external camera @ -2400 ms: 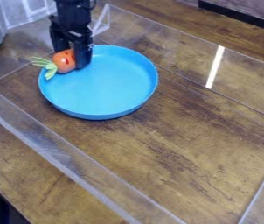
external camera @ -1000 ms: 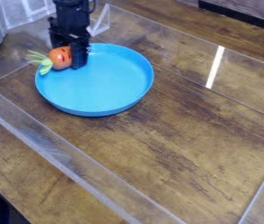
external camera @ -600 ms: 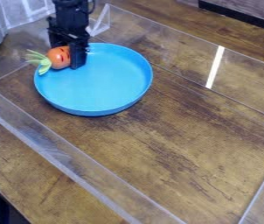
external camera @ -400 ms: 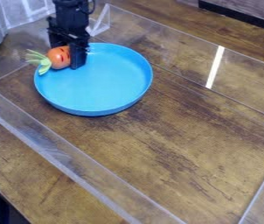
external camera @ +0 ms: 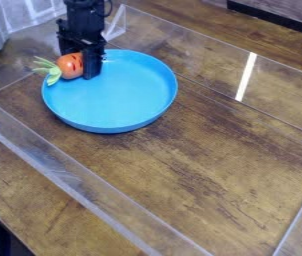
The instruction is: Put the carrot in the blue tray
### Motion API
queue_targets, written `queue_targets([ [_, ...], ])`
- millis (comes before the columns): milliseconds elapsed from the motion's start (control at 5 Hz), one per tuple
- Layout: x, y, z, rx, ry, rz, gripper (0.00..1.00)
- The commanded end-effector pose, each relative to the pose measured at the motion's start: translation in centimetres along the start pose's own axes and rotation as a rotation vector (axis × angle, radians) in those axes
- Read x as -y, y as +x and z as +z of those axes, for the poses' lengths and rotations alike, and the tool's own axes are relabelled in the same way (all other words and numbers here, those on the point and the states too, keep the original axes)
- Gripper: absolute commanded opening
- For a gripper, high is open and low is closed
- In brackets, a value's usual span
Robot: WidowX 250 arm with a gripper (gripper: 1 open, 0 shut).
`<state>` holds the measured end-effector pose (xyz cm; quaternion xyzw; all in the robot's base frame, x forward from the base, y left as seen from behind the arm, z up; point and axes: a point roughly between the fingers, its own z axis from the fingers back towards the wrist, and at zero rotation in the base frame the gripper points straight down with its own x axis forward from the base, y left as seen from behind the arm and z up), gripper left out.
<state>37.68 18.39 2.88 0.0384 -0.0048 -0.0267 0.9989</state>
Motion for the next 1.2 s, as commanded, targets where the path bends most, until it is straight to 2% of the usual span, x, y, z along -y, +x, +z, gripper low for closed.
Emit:
queue_targets([
  [0, 0.0, 1.2, 3.4, 0.07, 0.048, -0.008, 0.0],
  [1000, 0.1, 1.6, 5.3, 0.074, 0.067, -0.011, 0.0],
])
